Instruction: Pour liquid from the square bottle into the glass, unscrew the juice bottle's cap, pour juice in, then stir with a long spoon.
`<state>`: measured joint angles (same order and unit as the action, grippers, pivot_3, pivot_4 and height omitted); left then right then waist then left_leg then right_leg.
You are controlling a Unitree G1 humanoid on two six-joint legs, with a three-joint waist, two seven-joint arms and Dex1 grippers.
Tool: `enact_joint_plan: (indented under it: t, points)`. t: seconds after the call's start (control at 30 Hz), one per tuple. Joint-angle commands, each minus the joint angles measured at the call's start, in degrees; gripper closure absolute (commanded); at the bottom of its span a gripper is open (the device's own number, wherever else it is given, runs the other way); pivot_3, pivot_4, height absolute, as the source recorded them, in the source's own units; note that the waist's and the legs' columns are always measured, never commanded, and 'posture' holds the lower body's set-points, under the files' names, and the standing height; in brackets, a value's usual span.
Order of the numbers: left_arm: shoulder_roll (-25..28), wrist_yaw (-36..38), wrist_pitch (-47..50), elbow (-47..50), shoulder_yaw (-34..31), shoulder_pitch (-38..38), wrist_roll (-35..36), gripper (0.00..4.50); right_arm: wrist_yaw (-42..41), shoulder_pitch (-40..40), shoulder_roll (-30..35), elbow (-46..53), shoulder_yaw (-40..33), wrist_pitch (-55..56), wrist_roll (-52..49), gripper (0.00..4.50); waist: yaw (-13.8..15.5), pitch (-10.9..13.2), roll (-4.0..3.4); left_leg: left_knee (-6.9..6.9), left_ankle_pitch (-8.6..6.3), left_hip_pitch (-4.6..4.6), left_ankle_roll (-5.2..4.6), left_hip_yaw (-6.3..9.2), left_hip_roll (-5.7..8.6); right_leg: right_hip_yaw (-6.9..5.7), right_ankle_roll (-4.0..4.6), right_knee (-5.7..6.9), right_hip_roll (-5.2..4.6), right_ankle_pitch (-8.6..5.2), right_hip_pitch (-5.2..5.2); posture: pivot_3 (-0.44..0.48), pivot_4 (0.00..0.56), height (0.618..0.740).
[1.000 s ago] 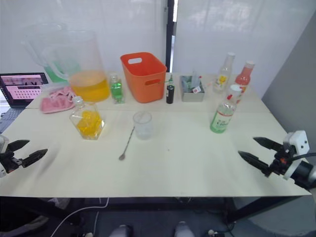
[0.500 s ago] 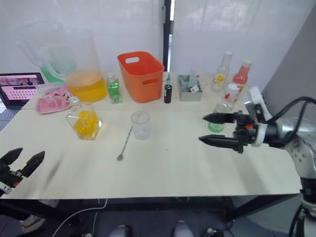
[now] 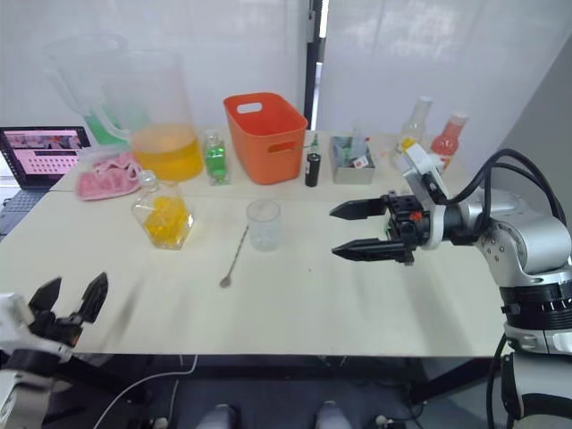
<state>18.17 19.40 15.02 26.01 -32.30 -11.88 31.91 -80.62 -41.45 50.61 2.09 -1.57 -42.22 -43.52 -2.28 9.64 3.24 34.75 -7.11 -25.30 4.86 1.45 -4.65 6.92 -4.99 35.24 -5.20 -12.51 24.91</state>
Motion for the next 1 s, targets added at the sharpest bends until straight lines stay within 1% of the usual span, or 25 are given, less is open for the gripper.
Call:
enact_joint_plan:
  t: [0.03, 0.13, 0.27, 0.33, 0.43, 0.53, 0.73, 0.93, 1.0]
  points:
    - [1.71, -2.28, 1.95, -1.96, 3.76, 6.57, -1.29, 0.00, 1.09, 1.92, 1.50, 3.90, -3.71, -1.24, -1.83, 0.01, 0.51, 0.00, 0.00, 0.01, 0.00, 0.00, 0.00, 0.05, 0.06, 0.01, -0.03, 0.03, 0.00, 0.02, 0.00, 0.000, 0.150, 0.717]
    - [3.38, -3.09, 3.95, -5.63, 5.97, 12.45, -2.16, 0.00, 2.42, 4.91, 2.48, 6.40, -6.12, -1.70, -2.47, 0.01, 0.42, -0.01, -0.01, 0.02, 0.01, -0.05, -0.01, 0.04, 0.07, 0.03, -0.07, 0.02, 0.00, 0.04, -0.03, 0.000, 0.150, 0.717]
    - [6.66, -4.06, 6.52, -10.44, 9.41, 19.58, -5.48, 0.00, 4.11, 8.86, 4.07, 9.65, -10.05, -2.92, -4.17, 0.01, 0.30, 0.00, -0.01, -0.02, 0.02, -0.05, -0.03, 0.07, 0.06, 0.01, -0.14, 0.15, 0.04, 0.08, 0.03, 0.000, 0.150, 0.717]
    - [6.83, -4.93, 7.35, -13.01, 10.45, 23.15, -6.09, 0.00, 5.15, 10.60, 4.78, 10.96, -11.90, -3.22, -4.96, 0.01, 0.19, -0.01, -0.02, -0.02, 0.02, -0.04, -0.02, 0.08, 0.06, 0.01, -0.15, 0.18, 0.04, 0.08, 0.04, 0.000, 0.150, 0.717]
    - [6.07, -5.31, 7.75, -14.82, 10.15, 25.40, -5.23, 0.00, 6.29, 12.08, 5.04, 12.17, -13.35, -3.55, -5.69, 0.01, -0.16, 0.00, -0.01, 0.00, 0.02, -0.04, -0.03, 0.08, 0.06, 0.02, -0.17, 0.17, 0.03, 0.09, 0.02, 0.000, 0.150, 0.717]
    - [6.17, -4.58, 6.44, -19.06, 11.87, 28.05, -7.03, 0.00, 7.25, 14.46, 5.32, 13.38, -15.06, -3.50, -6.35, 0.01, -0.10, 0.00, -0.01, -0.02, 0.02, -0.03, -0.03, 0.10, 0.06, 0.00, -0.19, 0.19, 0.04, 0.10, 0.01, 0.000, 0.150, 0.717]
    - [6.57, -5.65, 5.60, -24.73, 14.75, 34.15, -11.36, 0.00, 9.05, 16.05, 5.19, 14.65, -16.29, -3.34, -6.99, 0.01, 0.09, 0.00, -0.01, 0.03, 0.02, -0.03, -0.03, 0.11, 0.08, 0.01, -0.22, 0.18, 0.04, 0.12, -0.02, 0.000, 0.150, 0.717]
    - [6.14, -5.55, 4.37, -30.09, 15.53, 38.21, -13.39, 0.00, 10.40, 16.74, 4.80, 15.50, -16.62, -3.03, -6.94, 0.01, 0.10, 0.00, -0.01, 0.00, 0.02, -0.03, -0.03, 0.11, 0.08, 0.01, -0.25, 0.16, 0.03, 0.13, -0.05, 0.000, 0.150, 0.717]
    - [5.64, -6.44, 3.17, -34.14, 15.90, 40.53, -14.72, 0.00, 11.34, 16.83, 4.35, 16.00, -16.75, -3.16, -7.25, 0.01, 0.09, 0.00, -0.01, -0.01, 0.03, -0.02, -0.04, 0.11, 0.08, 0.00, -0.27, 0.17, 0.04, 0.14, -0.04, 0.000, 0.150, 0.717]
